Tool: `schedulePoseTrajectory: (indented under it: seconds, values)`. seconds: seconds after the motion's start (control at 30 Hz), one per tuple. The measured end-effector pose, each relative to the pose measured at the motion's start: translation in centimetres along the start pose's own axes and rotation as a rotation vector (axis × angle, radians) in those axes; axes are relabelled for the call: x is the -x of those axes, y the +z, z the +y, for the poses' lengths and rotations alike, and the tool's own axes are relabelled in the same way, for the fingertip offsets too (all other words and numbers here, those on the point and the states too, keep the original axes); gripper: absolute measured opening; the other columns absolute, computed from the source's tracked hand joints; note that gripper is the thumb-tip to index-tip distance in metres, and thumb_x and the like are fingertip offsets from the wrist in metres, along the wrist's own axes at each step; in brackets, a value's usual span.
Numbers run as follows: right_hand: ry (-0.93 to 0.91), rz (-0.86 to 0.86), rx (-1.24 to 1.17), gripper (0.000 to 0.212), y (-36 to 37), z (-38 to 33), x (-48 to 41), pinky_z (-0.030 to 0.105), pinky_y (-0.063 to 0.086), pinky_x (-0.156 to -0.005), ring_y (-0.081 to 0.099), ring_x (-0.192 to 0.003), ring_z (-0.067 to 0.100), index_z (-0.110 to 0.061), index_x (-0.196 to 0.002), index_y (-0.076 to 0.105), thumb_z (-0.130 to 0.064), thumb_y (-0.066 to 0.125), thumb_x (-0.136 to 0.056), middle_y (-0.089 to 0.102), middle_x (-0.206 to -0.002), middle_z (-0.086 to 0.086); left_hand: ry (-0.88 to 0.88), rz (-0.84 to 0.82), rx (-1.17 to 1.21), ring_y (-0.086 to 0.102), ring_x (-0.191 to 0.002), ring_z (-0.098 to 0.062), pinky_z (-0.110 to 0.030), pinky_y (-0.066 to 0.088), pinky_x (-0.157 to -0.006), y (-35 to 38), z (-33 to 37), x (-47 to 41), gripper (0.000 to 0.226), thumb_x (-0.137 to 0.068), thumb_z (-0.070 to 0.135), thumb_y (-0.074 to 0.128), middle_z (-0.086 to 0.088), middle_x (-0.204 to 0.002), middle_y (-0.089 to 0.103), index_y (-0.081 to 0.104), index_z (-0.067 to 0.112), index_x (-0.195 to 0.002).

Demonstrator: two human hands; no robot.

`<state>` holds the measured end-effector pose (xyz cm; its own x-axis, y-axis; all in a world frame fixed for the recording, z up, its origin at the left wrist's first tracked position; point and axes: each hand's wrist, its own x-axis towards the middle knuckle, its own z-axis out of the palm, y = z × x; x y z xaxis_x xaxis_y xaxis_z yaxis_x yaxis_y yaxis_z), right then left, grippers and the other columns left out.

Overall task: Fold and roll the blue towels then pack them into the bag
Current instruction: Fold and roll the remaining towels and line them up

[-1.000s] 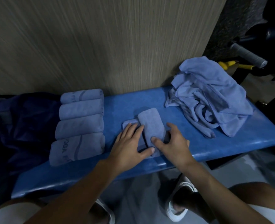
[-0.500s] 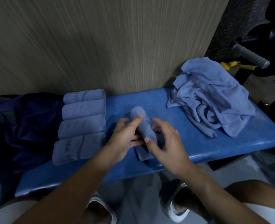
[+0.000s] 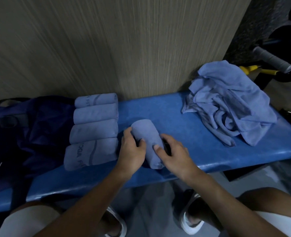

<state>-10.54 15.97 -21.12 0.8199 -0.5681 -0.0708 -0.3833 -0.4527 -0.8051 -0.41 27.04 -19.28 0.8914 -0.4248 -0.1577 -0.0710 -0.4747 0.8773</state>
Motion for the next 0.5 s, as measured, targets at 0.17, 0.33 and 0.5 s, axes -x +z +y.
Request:
schedulePoseTrajectory:
  seconds: [0.17,0.33,0.5]
  values:
    - [-0.062,-0.140,0.182,0.093,0.1,-0.5,0.6,0.032,0.020,-0.107,0.034,-0.133,0.012,-0.034,-0.149,0.025,-0.075,0.041,-0.068,0.039,-0.144,-0.011,0.055,-0.072,-0.191,0.039,-0.132,-0.023,-0.024,0.030,-0.108,-0.4,-0.2,0.6,0.054,-0.100,0.010,0.043,-0.010,-0.149,0.031,0.025,0.015,-0.150]
    - [-0.082,-0.056,0.086,0.099,0.0,-0.6,0.7,0.038,0.028,-0.110,0.040,-0.130,0.011,-0.029,-0.146,0.035,-0.071,0.042,-0.057,0.045,-0.139,-0.009,0.357,-0.135,-0.413,-0.009,-0.149,-0.015,-0.024,0.004,-0.119,-0.4,-1.0,1.3,0.060,-0.104,0.032,0.028,0.000,-0.161,-0.019,0.005,0.014,-0.156]
    - [0.084,-0.003,-0.206,0.073,-0.7,0.6,-0.4,0.042,0.044,-0.104,0.059,-0.113,0.011,-0.029,-0.127,0.056,-0.058,0.057,-0.061,0.062,-0.121,-0.009,0.592,-0.177,-0.745,-0.012,-0.150,-0.016,-0.034,0.003,-0.123,-0.6,-2.6,0.0,0.068,-0.094,0.051,-0.001,-0.002,-0.163,-0.006,0.003,0.019,-0.155]
